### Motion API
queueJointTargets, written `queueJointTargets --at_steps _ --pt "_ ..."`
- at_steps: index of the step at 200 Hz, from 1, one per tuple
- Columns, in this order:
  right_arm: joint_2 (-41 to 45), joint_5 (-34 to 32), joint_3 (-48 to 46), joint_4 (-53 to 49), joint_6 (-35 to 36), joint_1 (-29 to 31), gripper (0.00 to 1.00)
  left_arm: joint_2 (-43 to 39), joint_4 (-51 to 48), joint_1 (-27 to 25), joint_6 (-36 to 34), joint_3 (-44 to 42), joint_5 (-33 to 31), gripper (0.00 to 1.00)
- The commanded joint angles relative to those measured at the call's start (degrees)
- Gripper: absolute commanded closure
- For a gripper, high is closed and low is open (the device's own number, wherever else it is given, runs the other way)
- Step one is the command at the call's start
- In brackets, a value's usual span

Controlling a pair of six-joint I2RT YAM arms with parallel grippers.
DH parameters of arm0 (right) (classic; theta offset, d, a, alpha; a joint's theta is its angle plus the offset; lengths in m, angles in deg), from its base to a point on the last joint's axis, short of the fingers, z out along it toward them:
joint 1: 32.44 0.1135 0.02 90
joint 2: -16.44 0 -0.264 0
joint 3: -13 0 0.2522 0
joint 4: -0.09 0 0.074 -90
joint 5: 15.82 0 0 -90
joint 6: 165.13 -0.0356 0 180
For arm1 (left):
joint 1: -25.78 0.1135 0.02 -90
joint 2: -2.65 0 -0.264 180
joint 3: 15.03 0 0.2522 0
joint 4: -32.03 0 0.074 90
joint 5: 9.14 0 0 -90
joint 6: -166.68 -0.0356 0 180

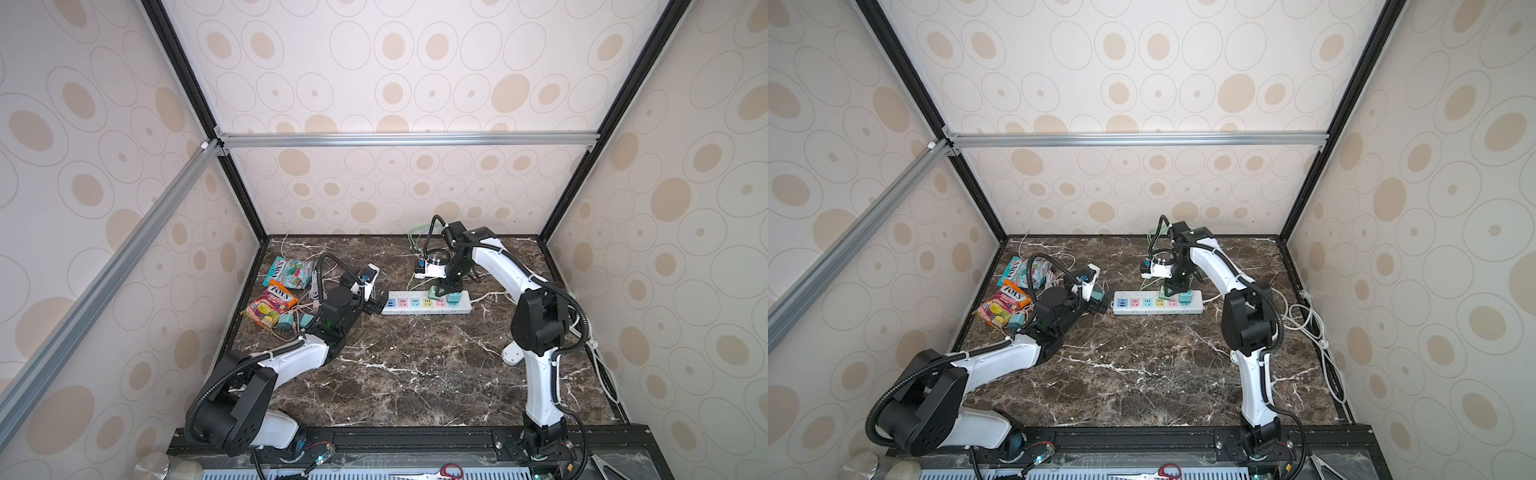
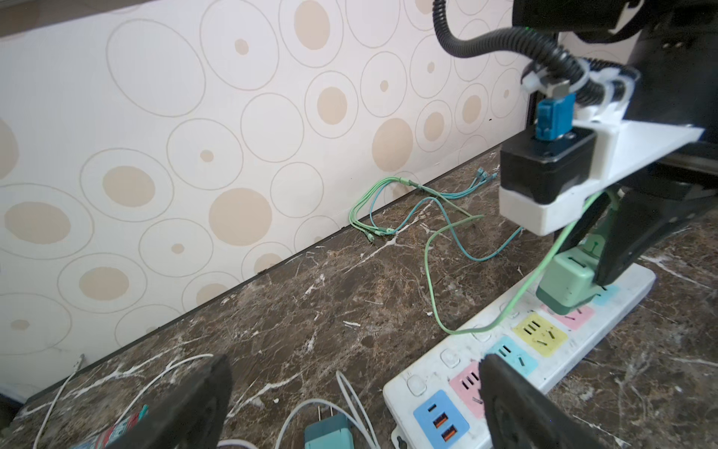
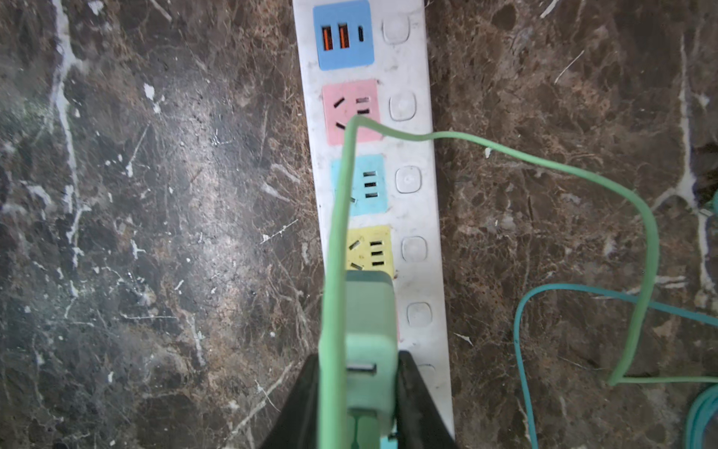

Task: Insert the plug
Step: 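Lower the green charger toward a socket with the right gripper while the left withdraws, then press the pale green charger into the socket beside the teal one, open right gripper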

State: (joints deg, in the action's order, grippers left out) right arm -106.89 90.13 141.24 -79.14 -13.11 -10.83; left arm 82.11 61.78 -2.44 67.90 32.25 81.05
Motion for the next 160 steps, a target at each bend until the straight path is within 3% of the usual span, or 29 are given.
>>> queueJointTargets --at_steps 1,62,160 --pt "-1.55 -3.65 1.98 -2.99 4.55 0.01 1.00 -2.53 1.93 0.72 1.90 -1.81 -2.69 0.02" --pt "-3.76 -6.58 2.95 -3.17 5.48 0.02 1.00 -6.73 1.69 1.24 3.98 -7.09 -5.01 0.02" --pt "-6.35 -8.25 2.79 -4.66 5.70 0.02 1.00 -7.34 1.40 1.66 4.32 -7.72 -4.76 0.02"
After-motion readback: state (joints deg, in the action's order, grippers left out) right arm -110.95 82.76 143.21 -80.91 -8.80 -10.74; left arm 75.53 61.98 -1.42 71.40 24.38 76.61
